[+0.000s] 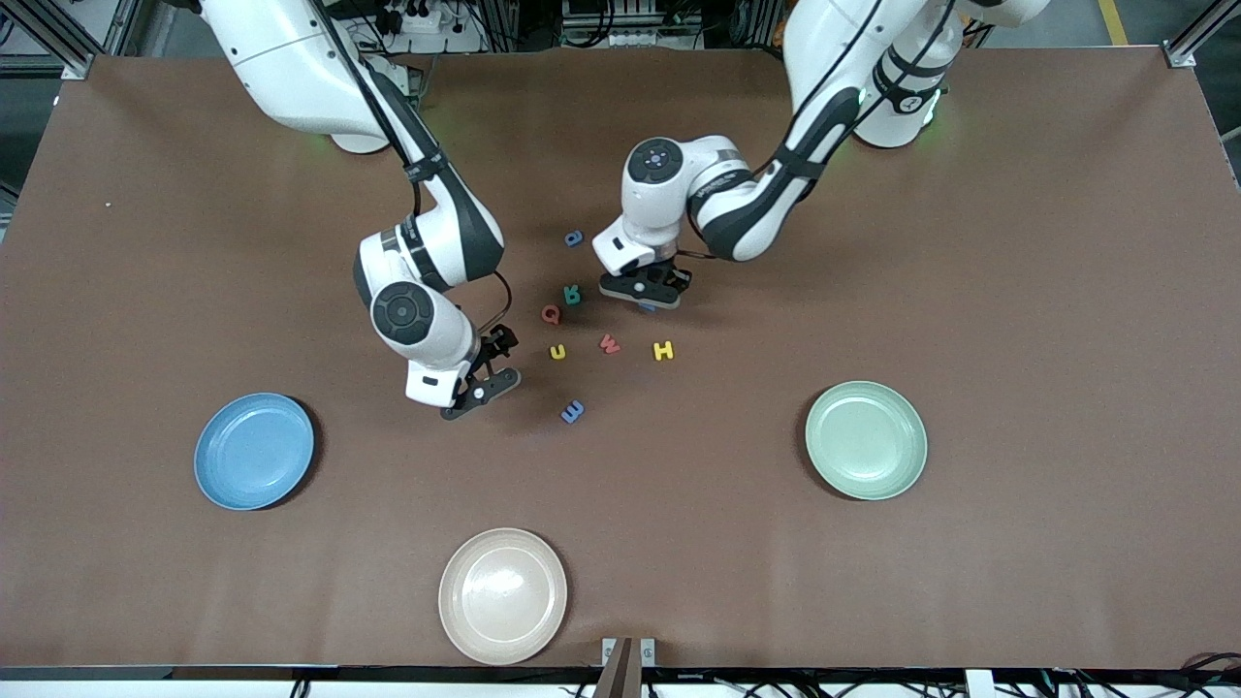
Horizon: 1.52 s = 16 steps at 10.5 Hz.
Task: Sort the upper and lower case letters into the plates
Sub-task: 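Place the M on the green plate while the right gripper grasps the u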
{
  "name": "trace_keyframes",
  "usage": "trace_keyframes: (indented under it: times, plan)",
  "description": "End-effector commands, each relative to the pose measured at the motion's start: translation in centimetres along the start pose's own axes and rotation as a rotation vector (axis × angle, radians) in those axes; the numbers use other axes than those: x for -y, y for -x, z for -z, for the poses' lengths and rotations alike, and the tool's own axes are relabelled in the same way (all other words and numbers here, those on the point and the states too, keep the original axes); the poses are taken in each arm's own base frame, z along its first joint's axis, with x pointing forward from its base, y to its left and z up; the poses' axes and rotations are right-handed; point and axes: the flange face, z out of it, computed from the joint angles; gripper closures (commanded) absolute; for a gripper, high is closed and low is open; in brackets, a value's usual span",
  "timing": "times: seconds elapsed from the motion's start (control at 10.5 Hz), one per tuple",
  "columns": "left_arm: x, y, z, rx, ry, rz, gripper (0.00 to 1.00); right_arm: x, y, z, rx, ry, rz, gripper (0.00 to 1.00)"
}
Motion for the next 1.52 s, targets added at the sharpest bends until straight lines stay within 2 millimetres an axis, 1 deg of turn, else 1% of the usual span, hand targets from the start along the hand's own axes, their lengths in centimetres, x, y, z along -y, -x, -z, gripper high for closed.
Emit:
trace_keyframes:
  times: [0.0,0.1,0.19,0.29,0.38,0.48,0.57,0.86,1.05,1.14,1.24,1.33,1.43]
  plan:
    - [7.8,-4.6,5.4,-0.078,-0.04,0.14,1.0,4.7,-1.8,-1.4,-0.002,-0.004,-0.066,0.0]
    - [10.4,-6.1,6.9,-0.092,-0.054,0.193,1.0,6.6,-2.2,-2.2,-0.002,0.0,-0.06,0.0]
    - [14.3,-7.7,7.7,-0.092,-0.088,0.243,1.0,8.0,-2.6,-2.6,-0.016,0.003,-0.055,0.0]
    - [18.2,-9.4,8.2,-0.097,-0.102,0.282,1.0,8.8,-2.8,-3.0,-0.036,0.006,-0.047,0.0]
    - [21.0,-10.4,8.4,-0.1,-0.108,0.309,1.0,9.5,-2.8,-3.4,-0.044,0.006,-0.041,0.0]
    - [23.3,-11.1,8.1,-0.096,-0.118,0.317,1.0,10.3,-2.7,-3.8,-0.042,0.01,-0.032,0.0]
    - [25.4,-11.6,7.8,-0.089,-0.127,0.316,1.0,10.8,-2.7,-4.2,-0.043,0.012,-0.03,0.0]
    - [31.6,-13.4,7.0,-0.079,-0.157,0.31,1.0,10.7,-2.6,-5.6,-0.044,0.02,-0.031,0.0]
    - [34.8,-14.7,6.2,-0.075,-0.167,0.315,1.0,10.7,-2.4,-6.2,-0.032,0.021,-0.053,0.0]
    - [36.1,-14.9,5.6,-0.066,-0.176,0.309,1.0,11.0,-2.4,-6.6,-0.027,0.022,-0.066,0.0]
    - [37.8,-15.5,5.3,-0.066,-0.187,0.296,1.0,11.2,-2.3,-6.6,-0.027,0.021,-0.067,0.92]
    - [39.2,-15.9,4.8,-0.062,-0.19,0.295,1.0,11.3,-2.3,-6.5,-0.027,0.019,-0.068,1.0]
    - [39.5,-16.3,4.3,-0.06,-0.188,0.3,1.0,11.2,-2.3,-6.4,-0.024,0.019,-0.071,1.0]
